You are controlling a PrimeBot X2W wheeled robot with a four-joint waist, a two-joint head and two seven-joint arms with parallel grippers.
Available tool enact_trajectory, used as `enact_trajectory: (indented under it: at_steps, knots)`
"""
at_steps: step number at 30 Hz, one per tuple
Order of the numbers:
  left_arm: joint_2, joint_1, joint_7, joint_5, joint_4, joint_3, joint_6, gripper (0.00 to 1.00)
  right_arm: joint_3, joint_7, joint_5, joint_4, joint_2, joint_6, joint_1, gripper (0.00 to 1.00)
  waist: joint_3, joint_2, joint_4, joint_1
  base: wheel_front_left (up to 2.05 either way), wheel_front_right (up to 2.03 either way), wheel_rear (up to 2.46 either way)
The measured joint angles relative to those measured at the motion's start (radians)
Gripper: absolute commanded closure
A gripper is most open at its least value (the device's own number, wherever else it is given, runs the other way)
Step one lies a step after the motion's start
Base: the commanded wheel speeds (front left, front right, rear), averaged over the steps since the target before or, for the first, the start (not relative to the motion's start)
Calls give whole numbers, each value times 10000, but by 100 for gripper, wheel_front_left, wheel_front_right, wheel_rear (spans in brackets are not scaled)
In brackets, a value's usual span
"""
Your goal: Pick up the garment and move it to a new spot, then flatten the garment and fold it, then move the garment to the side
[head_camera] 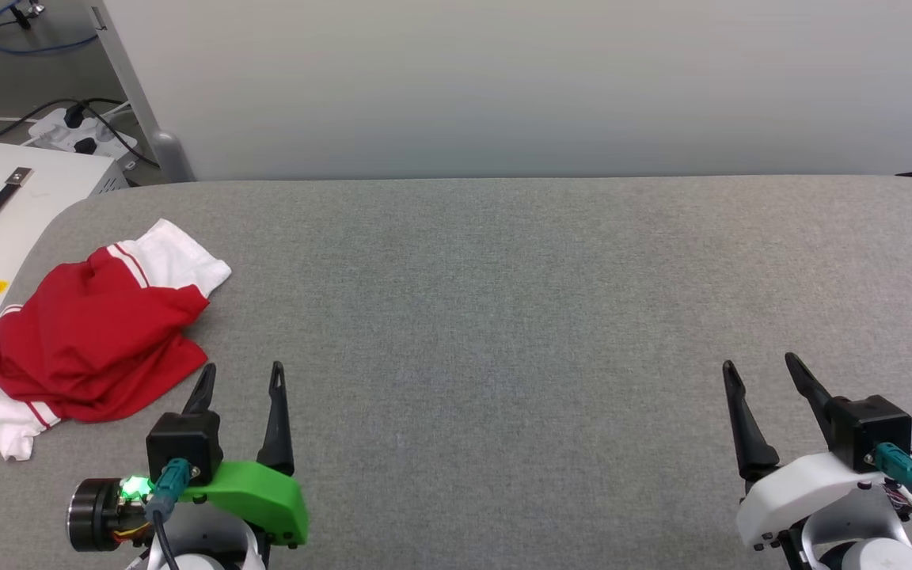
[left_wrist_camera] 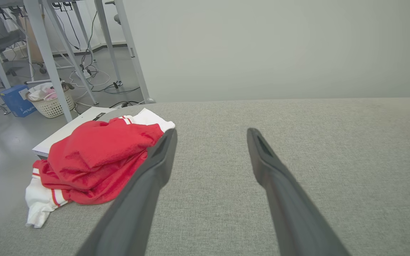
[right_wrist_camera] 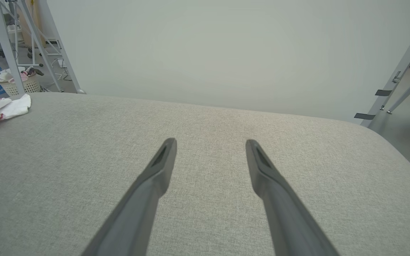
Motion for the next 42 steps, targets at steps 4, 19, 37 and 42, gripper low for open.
enact_trajectory:
  at_steps: [4,19,37,42]
  knots:
    - [0,0,-82,-44,-23,6,25,0,-19,-100,96,-58,2,0,2,0,-6,0,4,0,0,0,0]
    - [0,6,-360,-153,-42,10,69,0,-12,-405,520,-182,2,0,22,0,-4,0,28,0,0,0,0]
    - [0,12,-761,-199,19,-23,81,0,67,-775,625,-286,2,0,118,0,20,0,41,0,0,0,0]
    - [-2,14,-874,-257,67,-50,79,0,121,-863,625,-314,2,-2,216,0,35,0,56,0,0,0,0]
